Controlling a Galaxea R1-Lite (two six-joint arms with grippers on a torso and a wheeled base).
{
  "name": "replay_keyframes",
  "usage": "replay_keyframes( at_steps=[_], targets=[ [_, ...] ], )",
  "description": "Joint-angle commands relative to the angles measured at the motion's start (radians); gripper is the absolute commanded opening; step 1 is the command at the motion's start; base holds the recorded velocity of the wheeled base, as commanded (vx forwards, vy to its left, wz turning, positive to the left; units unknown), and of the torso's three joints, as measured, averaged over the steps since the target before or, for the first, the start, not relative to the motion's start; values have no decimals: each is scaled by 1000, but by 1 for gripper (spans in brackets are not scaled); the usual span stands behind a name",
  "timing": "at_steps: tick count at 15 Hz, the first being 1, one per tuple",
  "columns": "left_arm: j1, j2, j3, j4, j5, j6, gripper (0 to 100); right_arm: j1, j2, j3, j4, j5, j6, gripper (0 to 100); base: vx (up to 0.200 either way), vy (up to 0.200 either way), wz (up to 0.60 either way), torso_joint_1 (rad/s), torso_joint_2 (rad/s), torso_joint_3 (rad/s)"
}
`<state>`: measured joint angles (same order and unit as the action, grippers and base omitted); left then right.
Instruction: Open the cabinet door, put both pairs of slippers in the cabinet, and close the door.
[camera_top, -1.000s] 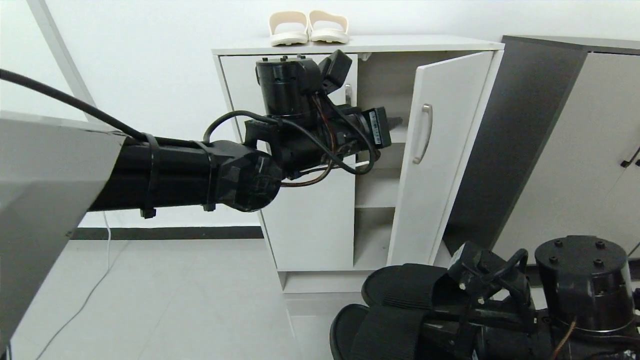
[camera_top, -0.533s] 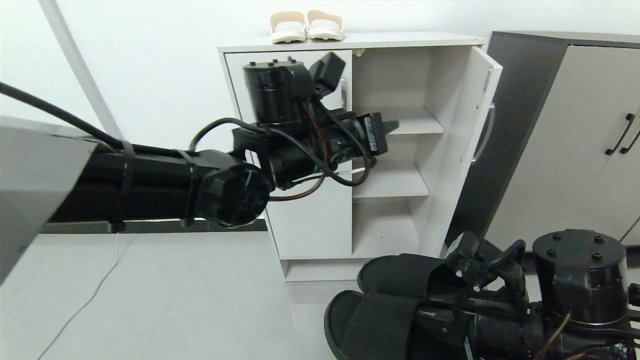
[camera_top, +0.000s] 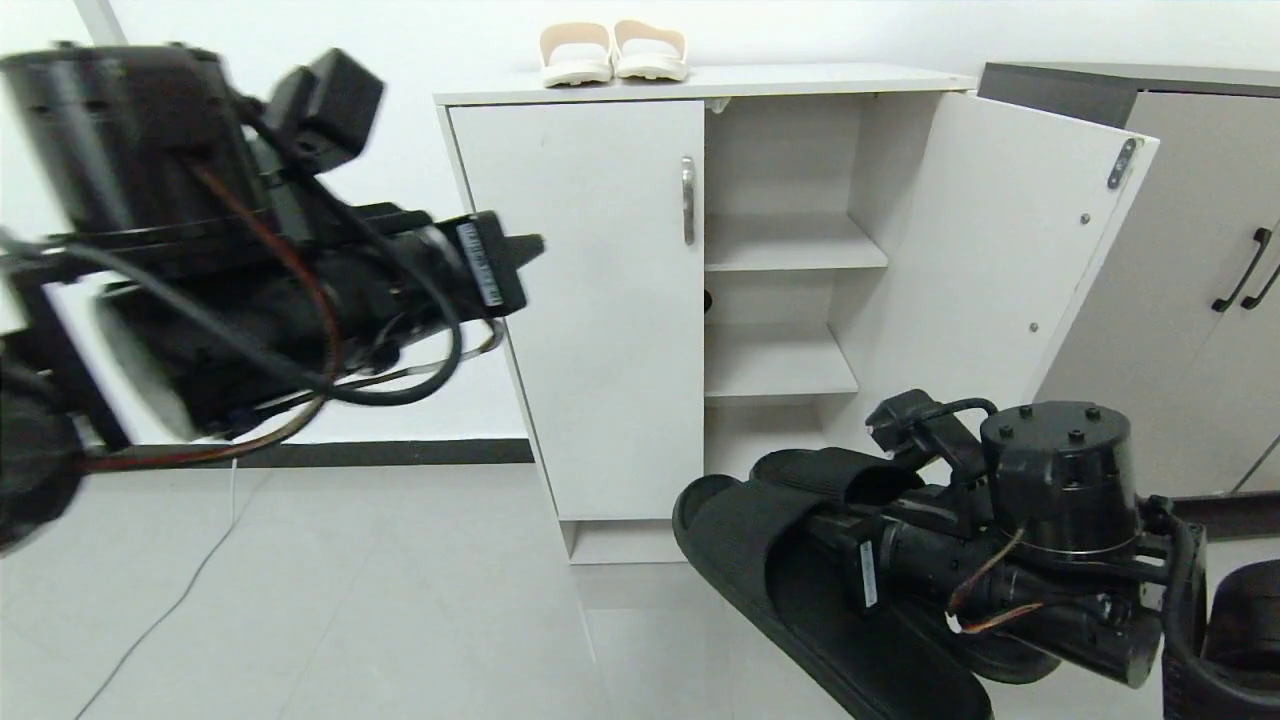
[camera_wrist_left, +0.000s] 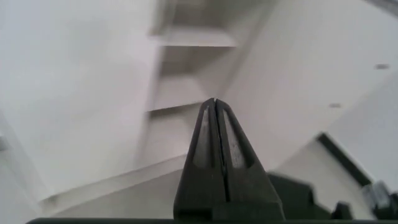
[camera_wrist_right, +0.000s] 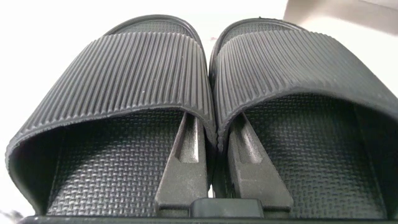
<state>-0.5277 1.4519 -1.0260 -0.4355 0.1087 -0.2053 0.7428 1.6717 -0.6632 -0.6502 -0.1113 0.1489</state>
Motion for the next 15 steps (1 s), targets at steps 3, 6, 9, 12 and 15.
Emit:
replay_keyframes(
  at_steps=[3, 6, 9, 12, 15],
  targets=[
    [296, -651, 431, 187, 223, 47, 0, -8, 94, -47, 0, -93, 3, 0, 0, 0, 0, 0, 0, 0],
    [512, -1015, 592, 357, 229, 92, 0, -6, 106, -55, 0, -119, 3, 0, 0, 0, 0, 0, 0, 0],
    [551, -1252, 735, 483, 212, 98, 0, -6, 115, -58, 0, -123, 3, 0, 0, 0, 0, 0, 0, 0],
    [572, -1384, 856, 483, 218, 95, 0, 0, 126, -59, 0, -142, 3, 0, 0, 0, 0, 0, 0, 0],
    [548, -1414, 992, 386, 187, 124, 0, 6, 128, -59, 0, -143, 3, 0, 0, 0, 0, 0, 0, 0]
  ],
)
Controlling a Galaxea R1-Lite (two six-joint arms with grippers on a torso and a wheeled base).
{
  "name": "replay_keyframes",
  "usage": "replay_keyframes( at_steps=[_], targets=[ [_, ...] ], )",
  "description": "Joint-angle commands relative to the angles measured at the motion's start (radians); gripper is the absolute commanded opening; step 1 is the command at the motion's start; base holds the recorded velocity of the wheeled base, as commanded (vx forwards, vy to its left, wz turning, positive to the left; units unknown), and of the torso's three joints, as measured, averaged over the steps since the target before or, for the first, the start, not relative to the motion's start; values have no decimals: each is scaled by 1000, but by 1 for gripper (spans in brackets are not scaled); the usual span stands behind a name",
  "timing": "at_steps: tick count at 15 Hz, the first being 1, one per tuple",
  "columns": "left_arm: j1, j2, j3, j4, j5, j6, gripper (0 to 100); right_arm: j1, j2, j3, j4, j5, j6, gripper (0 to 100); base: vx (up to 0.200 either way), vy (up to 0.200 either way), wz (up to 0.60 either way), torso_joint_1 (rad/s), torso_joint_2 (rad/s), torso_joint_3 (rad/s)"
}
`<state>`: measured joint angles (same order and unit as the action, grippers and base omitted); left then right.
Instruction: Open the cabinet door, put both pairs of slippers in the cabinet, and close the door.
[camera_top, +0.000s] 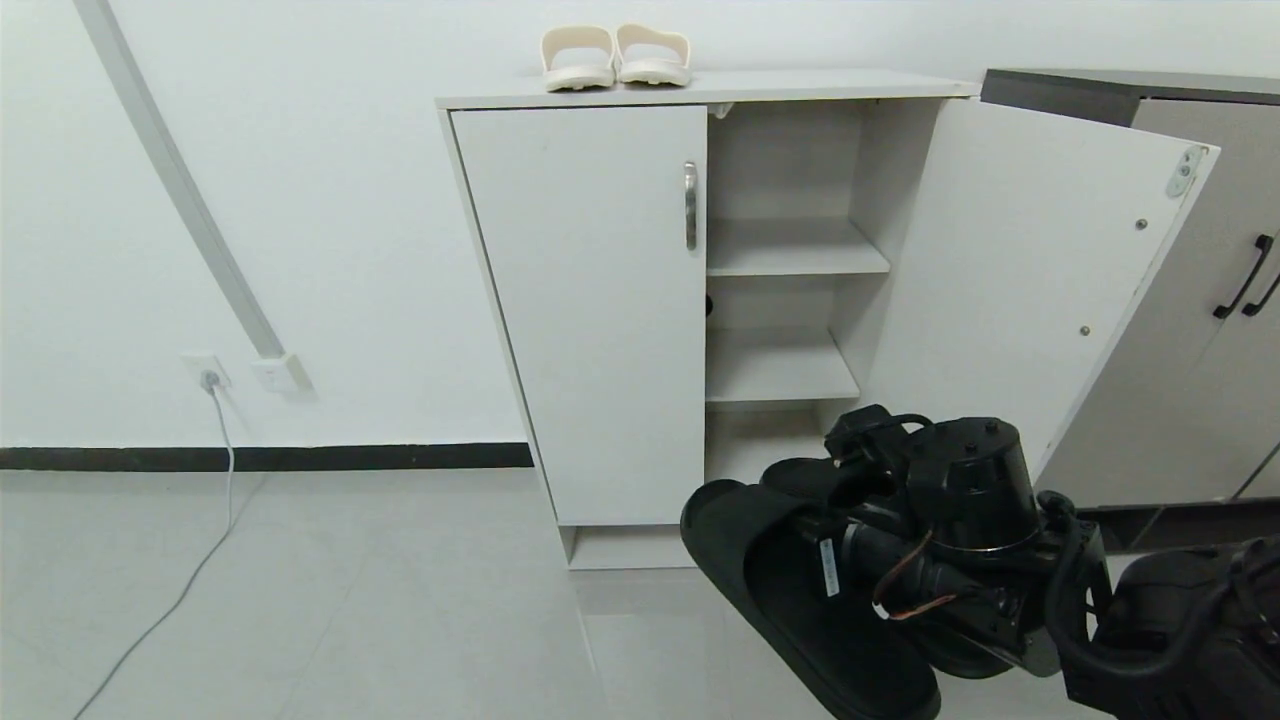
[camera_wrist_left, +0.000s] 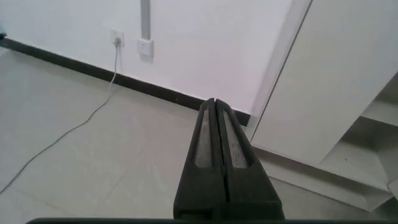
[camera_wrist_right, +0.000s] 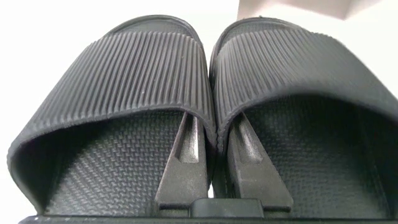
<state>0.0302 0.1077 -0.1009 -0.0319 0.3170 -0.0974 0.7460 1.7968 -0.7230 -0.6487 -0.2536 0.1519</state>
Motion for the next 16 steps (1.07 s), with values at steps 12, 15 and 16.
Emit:
replay_keyframes(
  at_steps=[12, 15, 16],
  targets=[
    [-30, -108, 101, 32, -348, 116, 0, 46, 105, -105, -6, -164, 6, 0, 0, 0, 0, 0, 0, 0],
    [-30, -108, 101, 32, -349, 117, 0, 47, 185, -273, -15, -349, 35, 0, 0, 0, 0, 0, 0, 0],
    [-30, -108, 101, 32, -349, 117, 0, 41, 210, -328, -15, -411, 35, 0, 0, 0, 0, 0, 0, 0]
  ],
)
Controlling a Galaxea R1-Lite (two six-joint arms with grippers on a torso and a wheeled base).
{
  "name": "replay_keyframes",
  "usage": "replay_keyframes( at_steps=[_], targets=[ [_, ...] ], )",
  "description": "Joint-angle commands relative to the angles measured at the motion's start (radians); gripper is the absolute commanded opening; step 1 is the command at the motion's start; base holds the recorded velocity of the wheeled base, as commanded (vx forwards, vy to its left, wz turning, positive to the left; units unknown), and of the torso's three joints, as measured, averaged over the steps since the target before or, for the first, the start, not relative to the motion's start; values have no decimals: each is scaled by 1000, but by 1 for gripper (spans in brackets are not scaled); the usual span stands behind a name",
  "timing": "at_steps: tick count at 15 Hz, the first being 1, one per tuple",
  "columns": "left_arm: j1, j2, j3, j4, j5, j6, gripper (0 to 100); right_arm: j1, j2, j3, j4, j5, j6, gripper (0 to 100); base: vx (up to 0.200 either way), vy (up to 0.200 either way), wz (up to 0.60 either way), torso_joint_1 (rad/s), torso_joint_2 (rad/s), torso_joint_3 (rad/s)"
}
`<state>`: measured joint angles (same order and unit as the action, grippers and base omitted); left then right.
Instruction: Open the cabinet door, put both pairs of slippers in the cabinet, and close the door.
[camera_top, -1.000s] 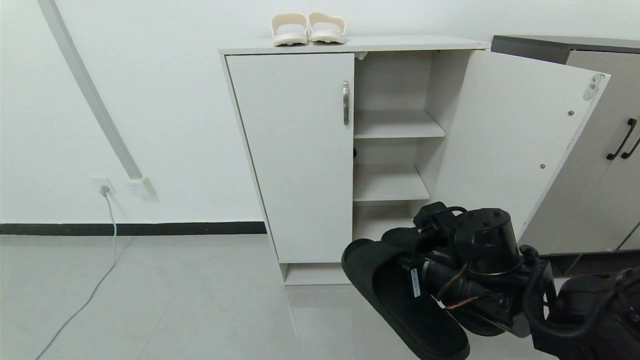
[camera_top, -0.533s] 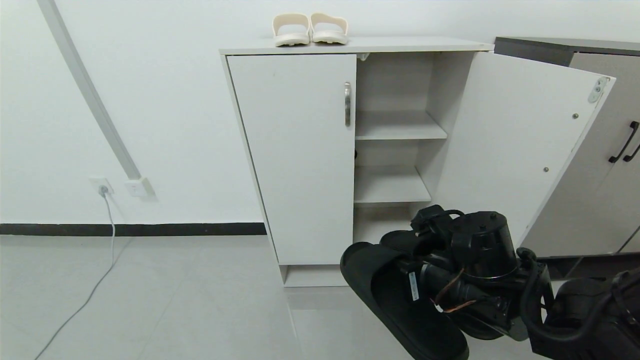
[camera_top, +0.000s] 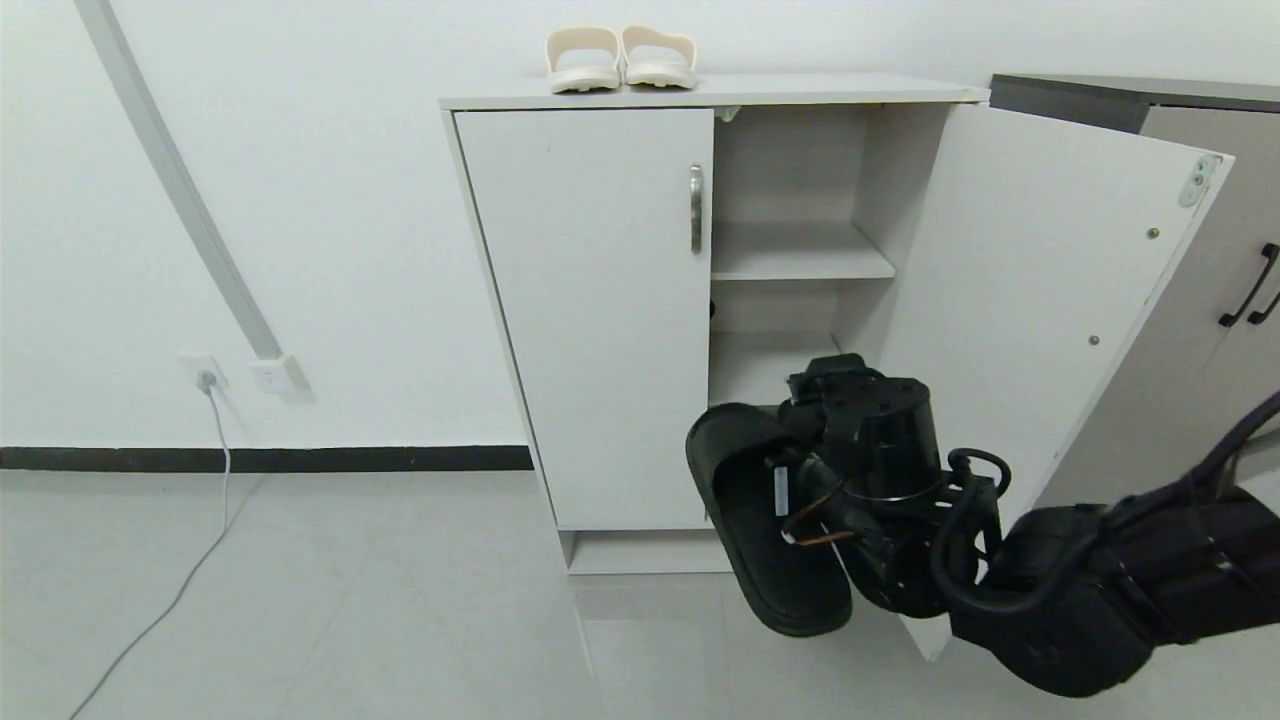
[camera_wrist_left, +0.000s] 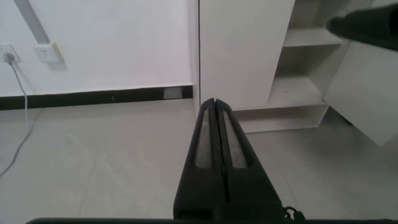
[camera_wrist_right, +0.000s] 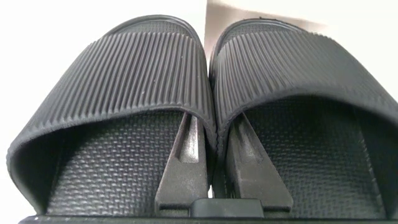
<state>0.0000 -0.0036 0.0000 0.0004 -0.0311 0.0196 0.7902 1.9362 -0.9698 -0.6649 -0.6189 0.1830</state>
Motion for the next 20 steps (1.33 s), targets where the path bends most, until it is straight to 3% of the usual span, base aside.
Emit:
replay_keyframes(
  at_steps=[1, 3, 10, 20],
  targets=[
    [0, 4, 0, 0, -1, 0, 0, -19, 102, -145, 1, -107, 4, 0, 0, 0, 0, 0, 0, 0],
    [0, 4, 0, 0, 0, 0, 0, -45, 113, -182, -1, -143, 4, 0, 0, 0, 0, 0, 0, 0],
    [0, 4, 0, 0, -1, 0, 0, -52, 112, -171, -2, -151, 6, 0, 0, -200, 0, 5, 1, 2],
    [0, 4, 0, 0, -1, -1, 0, -92, 115, -142, -4, -142, 6, 0, 0, 0, 0, 0, 0, 0]
  ],
)
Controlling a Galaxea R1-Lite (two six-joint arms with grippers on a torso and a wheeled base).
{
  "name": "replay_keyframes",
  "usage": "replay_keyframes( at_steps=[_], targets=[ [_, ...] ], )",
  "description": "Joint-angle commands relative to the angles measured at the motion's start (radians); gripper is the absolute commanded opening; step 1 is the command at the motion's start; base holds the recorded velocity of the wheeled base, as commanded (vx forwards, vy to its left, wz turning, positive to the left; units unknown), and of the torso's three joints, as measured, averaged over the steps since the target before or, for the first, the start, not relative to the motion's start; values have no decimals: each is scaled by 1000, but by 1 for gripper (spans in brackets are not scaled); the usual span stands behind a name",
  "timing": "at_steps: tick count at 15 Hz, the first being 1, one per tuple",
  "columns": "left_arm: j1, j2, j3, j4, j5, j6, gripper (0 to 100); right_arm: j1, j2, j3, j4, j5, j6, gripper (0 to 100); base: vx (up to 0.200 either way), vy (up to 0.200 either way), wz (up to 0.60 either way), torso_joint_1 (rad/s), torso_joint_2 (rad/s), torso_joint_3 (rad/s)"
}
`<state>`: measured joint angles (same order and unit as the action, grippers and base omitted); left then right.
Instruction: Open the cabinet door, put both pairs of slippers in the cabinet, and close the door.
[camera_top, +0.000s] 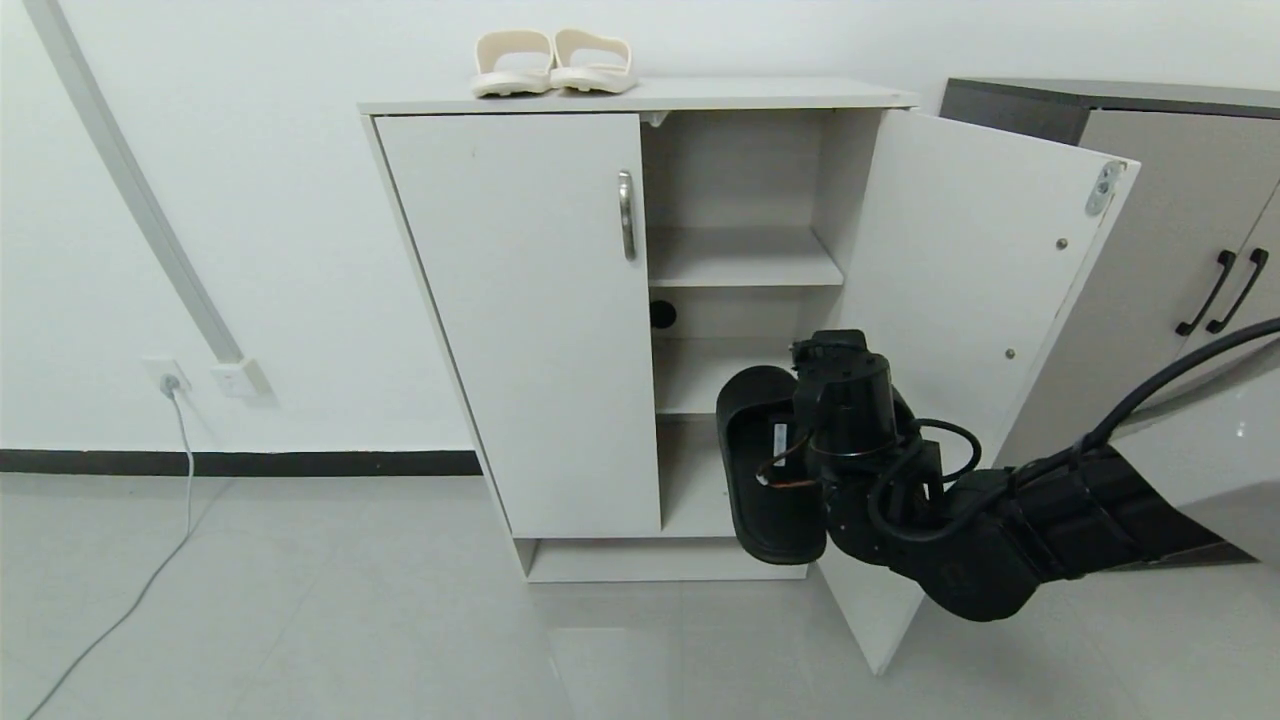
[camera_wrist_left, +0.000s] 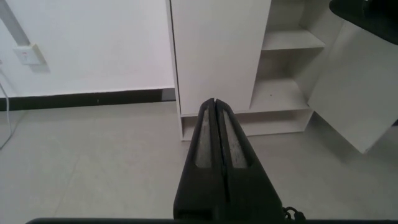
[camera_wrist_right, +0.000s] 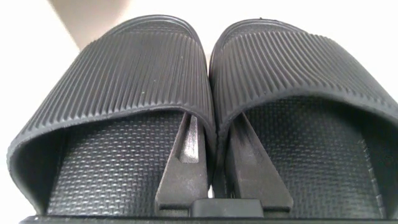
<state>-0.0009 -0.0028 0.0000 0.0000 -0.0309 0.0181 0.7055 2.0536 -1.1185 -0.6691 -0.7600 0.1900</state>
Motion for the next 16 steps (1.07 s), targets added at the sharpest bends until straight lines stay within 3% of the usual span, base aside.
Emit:
replay_keyframes(
  at_steps=[1, 12, 14, 16],
  targets=[
    [1, 3, 0, 0, 0, 0, 0, -14, -3, 8, 0, 1, 0, 0, 0, 0, 0, 0, 0, 0],
    [1, 3, 0, 0, 0, -1, 0, -38, -10, 28, -3, 25, 0, 0, 0, 0, 0, 0, 0, 0],
    [1, 3, 0, 0, 0, 0, 0, 0, -7, 34, -41, 126, -6, 0, 0, 0, 0, 0, 0, 0],
    [1, 3, 0, 0, 0, 0, 0, 22, 43, 5, -49, 154, -9, 0, 0, 0, 0, 0, 0, 0]
  ],
)
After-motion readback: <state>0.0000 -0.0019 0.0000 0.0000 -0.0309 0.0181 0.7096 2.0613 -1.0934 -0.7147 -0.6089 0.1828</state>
